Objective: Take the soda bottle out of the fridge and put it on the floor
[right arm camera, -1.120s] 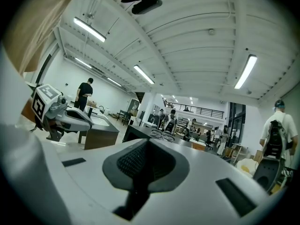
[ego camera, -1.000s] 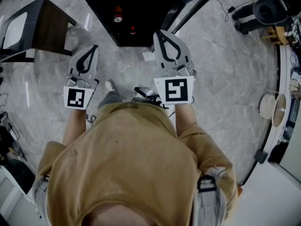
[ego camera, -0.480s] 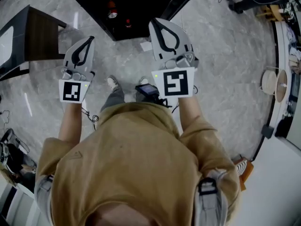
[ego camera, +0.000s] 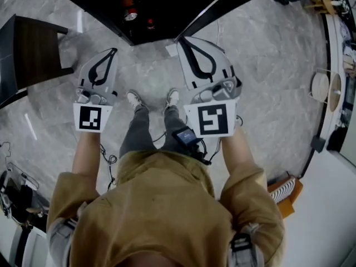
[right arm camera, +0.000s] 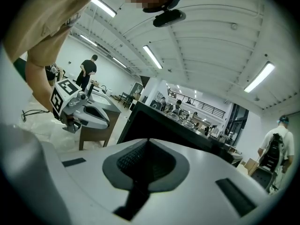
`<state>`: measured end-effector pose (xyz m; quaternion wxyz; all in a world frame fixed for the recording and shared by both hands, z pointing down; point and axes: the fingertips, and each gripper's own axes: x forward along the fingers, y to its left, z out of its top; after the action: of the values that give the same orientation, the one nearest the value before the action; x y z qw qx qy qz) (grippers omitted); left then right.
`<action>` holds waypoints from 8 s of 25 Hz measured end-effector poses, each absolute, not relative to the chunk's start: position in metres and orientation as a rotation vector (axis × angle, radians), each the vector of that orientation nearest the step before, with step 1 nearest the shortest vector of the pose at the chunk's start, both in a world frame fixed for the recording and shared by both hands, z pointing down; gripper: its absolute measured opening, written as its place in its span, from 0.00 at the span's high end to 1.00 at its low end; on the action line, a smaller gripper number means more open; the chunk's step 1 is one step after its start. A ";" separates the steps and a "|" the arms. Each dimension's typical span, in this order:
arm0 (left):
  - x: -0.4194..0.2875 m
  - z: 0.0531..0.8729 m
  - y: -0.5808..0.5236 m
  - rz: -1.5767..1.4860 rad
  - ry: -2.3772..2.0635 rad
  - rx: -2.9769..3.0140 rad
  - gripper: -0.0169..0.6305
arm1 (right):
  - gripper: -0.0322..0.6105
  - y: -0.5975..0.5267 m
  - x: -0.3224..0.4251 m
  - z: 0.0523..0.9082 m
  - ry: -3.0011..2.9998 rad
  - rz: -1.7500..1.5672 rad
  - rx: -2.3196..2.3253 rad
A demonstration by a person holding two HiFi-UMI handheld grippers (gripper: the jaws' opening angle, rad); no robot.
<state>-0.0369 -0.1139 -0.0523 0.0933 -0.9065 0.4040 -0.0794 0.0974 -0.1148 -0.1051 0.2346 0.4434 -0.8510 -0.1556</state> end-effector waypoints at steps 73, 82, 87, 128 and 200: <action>-0.027 0.498 -0.248 -0.298 1.014 -2.500 0.98 | 0.83 -0.309 0.041 0.503 -2.446 -0.384 1.155; -0.029 0.553 -0.261 -0.282 1.031 -2.494 0.98 | 0.75 -0.324 0.037 0.554 -2.474 -0.366 1.176; -0.026 0.568 -0.259 -0.261 1.023 -2.473 0.98 | 0.71 -0.323 0.033 0.577 -2.471 -0.391 1.203; -0.053 0.609 -0.251 -0.268 1.043 -2.492 0.98 | 0.47 -0.379 0.006 0.671 -2.582 -0.019 1.244; -0.032 0.697 -0.239 -0.241 1.121 -2.613 0.98 | 0.48 -0.249 0.020 0.763 -2.653 -0.044 0.775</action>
<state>-0.0324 -0.2387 0.6973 0.1436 -0.9062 0.3888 -0.0836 0.0200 -0.2488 0.7628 0.1878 0.2754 -0.9427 -0.0156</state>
